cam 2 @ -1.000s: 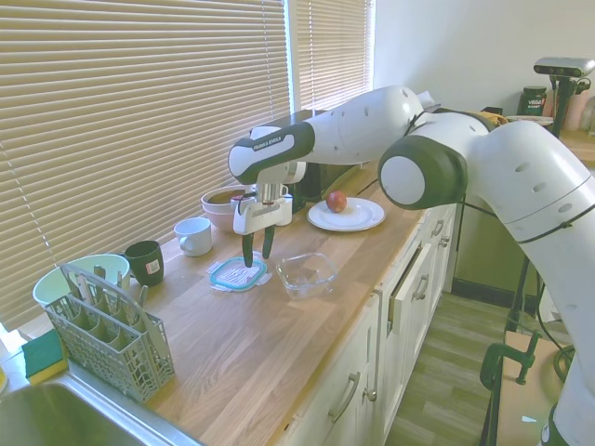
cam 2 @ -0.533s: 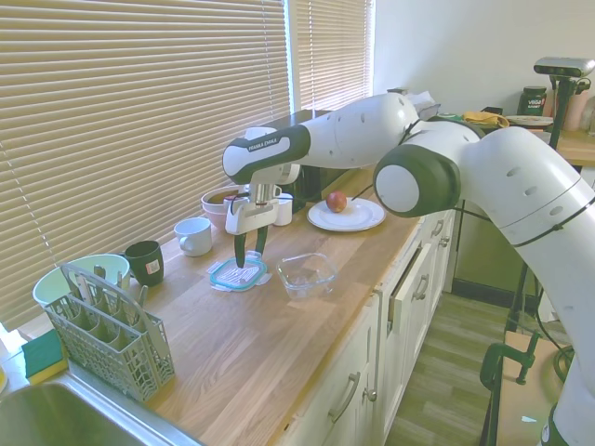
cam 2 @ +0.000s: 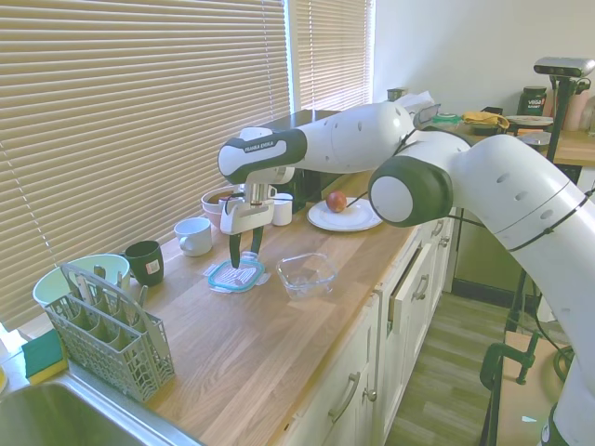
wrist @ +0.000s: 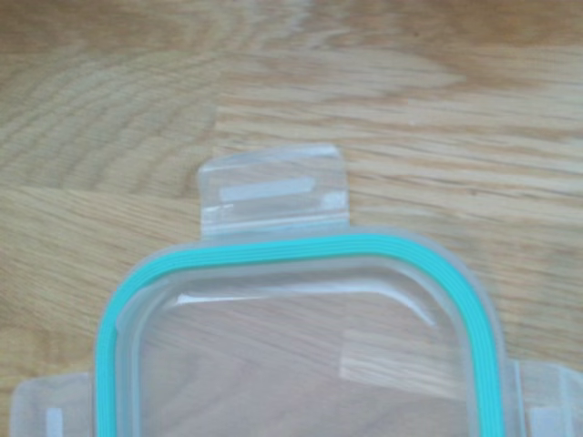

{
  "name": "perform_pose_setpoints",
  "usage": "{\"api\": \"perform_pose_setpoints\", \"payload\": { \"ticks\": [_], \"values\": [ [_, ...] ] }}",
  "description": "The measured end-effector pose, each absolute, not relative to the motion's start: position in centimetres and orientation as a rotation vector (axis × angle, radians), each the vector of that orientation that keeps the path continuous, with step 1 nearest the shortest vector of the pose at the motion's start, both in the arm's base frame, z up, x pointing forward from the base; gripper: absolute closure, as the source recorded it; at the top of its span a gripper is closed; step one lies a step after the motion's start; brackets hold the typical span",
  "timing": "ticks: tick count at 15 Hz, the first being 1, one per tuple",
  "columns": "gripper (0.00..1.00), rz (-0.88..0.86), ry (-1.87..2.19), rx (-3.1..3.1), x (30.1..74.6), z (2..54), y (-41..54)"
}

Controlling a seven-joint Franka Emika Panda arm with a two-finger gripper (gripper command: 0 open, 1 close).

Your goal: Cover the lid of the food container

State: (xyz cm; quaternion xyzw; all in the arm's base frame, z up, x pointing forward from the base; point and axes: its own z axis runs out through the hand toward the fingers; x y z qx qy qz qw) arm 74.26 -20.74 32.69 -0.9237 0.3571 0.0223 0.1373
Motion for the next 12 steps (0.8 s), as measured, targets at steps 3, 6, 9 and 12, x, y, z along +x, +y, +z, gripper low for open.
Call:
{"api": "perform_pose_setpoints", "payload": {
  "ticks": [3, 6, 9, 12],
  "values": [
    [1.00, 0.071, 1.027, -2.668, 74.7, 32.6, -20.3],
    [1.00, 0.075, 1.025, -2.664, 74.9, 32.3, -20.0],
    [1.00, 0.081, 1.015, -2.662, 75.0, 32.1, -19.5],
    [1.00, 0.085, 1.010, -2.664, 75.1, 31.9, -19.2]
  ]
}}
